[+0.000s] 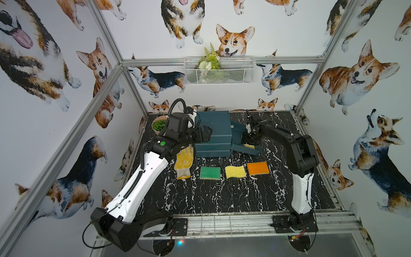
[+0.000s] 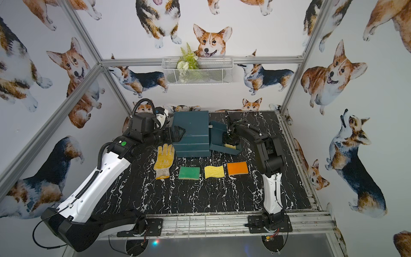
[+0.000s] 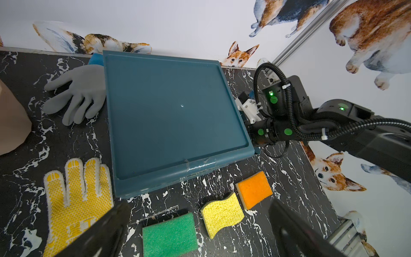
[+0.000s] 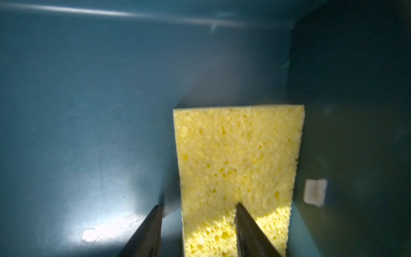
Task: Take the sponge out of the drawer
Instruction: Pick up the sponge from the drawer.
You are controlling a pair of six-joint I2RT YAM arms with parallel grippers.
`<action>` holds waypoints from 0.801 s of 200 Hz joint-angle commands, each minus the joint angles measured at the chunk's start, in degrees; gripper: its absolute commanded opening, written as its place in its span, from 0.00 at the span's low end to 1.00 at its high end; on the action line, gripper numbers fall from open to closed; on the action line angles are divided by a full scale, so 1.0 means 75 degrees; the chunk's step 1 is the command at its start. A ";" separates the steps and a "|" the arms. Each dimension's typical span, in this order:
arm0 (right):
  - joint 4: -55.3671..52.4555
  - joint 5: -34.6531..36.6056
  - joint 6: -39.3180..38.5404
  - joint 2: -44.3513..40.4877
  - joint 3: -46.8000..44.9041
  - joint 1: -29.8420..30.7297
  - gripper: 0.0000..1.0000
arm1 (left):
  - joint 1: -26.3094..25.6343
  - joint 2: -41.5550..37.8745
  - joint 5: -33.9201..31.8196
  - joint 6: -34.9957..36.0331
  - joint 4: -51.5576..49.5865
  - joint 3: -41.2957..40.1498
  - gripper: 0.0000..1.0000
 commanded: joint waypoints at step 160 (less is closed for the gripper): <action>0.0171 0.0615 -0.0521 -0.1289 0.0202 0.0035 0.00 | 0.0231 0.0026 0.0446 -0.0049 0.0143 0.0048 1.00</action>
